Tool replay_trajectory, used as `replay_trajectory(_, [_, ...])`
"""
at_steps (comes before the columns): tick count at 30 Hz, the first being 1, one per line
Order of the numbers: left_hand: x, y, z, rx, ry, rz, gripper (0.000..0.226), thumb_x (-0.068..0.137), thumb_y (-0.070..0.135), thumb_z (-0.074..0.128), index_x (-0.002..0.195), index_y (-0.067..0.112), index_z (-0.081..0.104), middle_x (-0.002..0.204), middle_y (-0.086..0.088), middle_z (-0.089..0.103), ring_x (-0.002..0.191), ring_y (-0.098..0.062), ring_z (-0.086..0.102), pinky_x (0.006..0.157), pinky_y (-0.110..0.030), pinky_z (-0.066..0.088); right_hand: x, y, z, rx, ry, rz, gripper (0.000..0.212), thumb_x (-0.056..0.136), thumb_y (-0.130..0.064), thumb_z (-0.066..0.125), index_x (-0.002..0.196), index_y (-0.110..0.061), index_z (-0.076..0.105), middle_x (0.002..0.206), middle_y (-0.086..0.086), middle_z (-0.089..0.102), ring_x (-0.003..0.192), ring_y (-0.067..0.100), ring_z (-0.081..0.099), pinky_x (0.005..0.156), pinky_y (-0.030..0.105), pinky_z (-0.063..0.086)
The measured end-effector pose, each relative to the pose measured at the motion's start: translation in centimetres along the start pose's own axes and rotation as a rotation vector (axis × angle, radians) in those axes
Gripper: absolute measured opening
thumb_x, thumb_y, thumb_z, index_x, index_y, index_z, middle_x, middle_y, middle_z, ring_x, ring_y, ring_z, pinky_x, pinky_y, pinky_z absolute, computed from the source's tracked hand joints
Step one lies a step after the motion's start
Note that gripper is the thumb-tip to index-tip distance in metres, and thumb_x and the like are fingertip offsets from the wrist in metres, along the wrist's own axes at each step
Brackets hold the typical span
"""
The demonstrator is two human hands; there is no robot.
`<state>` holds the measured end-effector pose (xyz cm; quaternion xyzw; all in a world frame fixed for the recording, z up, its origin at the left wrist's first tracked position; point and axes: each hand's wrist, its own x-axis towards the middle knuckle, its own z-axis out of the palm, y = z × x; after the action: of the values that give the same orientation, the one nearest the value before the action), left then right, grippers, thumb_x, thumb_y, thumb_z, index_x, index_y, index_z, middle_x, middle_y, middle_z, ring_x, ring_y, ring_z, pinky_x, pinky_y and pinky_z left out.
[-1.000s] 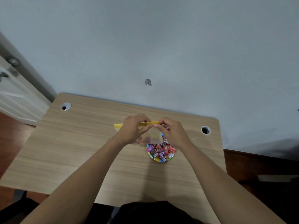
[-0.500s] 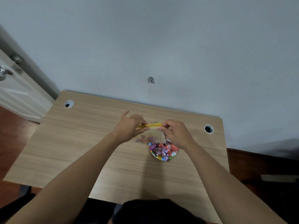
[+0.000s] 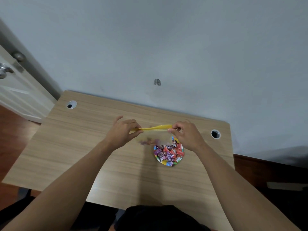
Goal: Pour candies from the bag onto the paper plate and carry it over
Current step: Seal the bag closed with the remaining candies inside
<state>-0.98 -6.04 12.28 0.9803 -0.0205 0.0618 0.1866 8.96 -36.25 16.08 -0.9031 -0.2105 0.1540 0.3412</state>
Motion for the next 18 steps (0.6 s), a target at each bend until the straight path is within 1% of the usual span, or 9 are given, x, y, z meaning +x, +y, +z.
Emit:
replay_trajectory(3, [-0.5, -0.9, -0.1, 0.006, 0.04, -0.034, 0.04, 0.097, 0.065, 0.049, 0.099, 0.035, 0.075, 0.096, 0.02, 0.072, 0.092, -0.004, 0.072, 0.118, -0.054, 0.036, 0.3, 0.4, -0.2, -0.003, -0.007, 0.007, 0.016, 0.094, -0.044, 0.078, 0.091, -0.028, 0.078, 0.092, -0.008, 0.066, 0.097, 0.011, 0.06, 0.08, 0.031, 0.043])
replay_trajectory(5, [-1.0, -1.4, -0.2, 0.021, 0.067, -0.046, 0.04, 0.097, 0.064, 0.05, 0.099, 0.034, 0.075, 0.095, 0.019, 0.072, 0.089, -0.004, 0.072, 0.116, -0.052, 0.037, 0.5, 0.5, -0.3, -0.025, -0.013, 0.005, 0.014, 0.094, -0.047, 0.077, 0.088, -0.034, 0.075, 0.096, -0.004, 0.068, 0.095, 0.008, 0.06, 0.077, 0.028, 0.041])
replay_trajectory(6, [-1.3, -1.6, -0.2, 0.026, 0.075, -0.047, 0.04, 0.098, 0.065, 0.05, 0.098, 0.033, 0.075, 0.094, 0.019, 0.072, 0.087, -0.005, 0.072, 0.116, -0.052, 0.038, 0.6, 0.6, -0.4, -0.032, -0.014, 0.006, 0.014, 0.094, -0.047, 0.077, 0.088, -0.035, 0.074, 0.096, -0.005, 0.068, 0.095, 0.008, 0.06, 0.075, 0.026, 0.041])
replay_trajectory(9, [-2.0, -2.2, -0.4, 0.026, 0.081, -0.066, 0.042, 0.097, 0.068, 0.049, 0.095, 0.034, 0.075, 0.092, 0.02, 0.07, 0.083, -0.007, 0.072, 0.114, -0.052, 0.041, 0.7, 0.9, -0.3, -0.039, -0.017, 0.002, 0.018, 0.095, -0.044, 0.077, 0.09, -0.026, 0.079, 0.089, -0.012, 0.065, 0.094, 0.013, 0.059, 0.074, 0.024, 0.04])
replay_trajectory(11, [-2.4, -2.6, -0.5, 0.023, 0.098, -0.072, 0.042, 0.097, 0.068, 0.051, 0.093, 0.033, 0.074, 0.09, 0.019, 0.071, 0.082, -0.008, 0.072, 0.113, -0.051, 0.042, 0.8, 1.1, -0.2, -0.04, -0.019, 0.007, 0.019, 0.095, -0.044, 0.077, 0.089, -0.026, 0.079, 0.089, -0.012, 0.066, 0.094, 0.012, 0.058, 0.073, 0.024, 0.04])
replay_trajectory(15, [-2.9, -3.0, -0.7, 0.018, 0.123, -0.088, 0.043, 0.094, 0.068, 0.056, 0.085, 0.029, 0.072, 0.084, 0.016, 0.071, 0.081, -0.009, 0.071, 0.11, -0.047, 0.043, 0.9, 1.2, 0.4, -0.029, -0.027, 0.011, 0.016, 0.094, -0.047, 0.077, 0.082, -0.037, 0.073, 0.093, -0.004, 0.071, 0.092, 0.008, 0.059, 0.072, 0.025, 0.039])
replay_trajectory(18, [-3.4, -3.2, -0.9, 0.038, 0.146, -0.087, 0.044, 0.093, 0.066, 0.057, 0.081, 0.025, 0.069, 0.079, 0.014, 0.068, 0.076, -0.012, 0.07, 0.109, -0.047, 0.044, 1.0, 0.7, 1.0, -0.01, -0.023, 0.024, 0.024, 0.093, -0.046, 0.078, 0.074, -0.046, 0.064, 0.093, -0.002, 0.069, 0.089, 0.007, 0.06, 0.072, 0.024, 0.041])
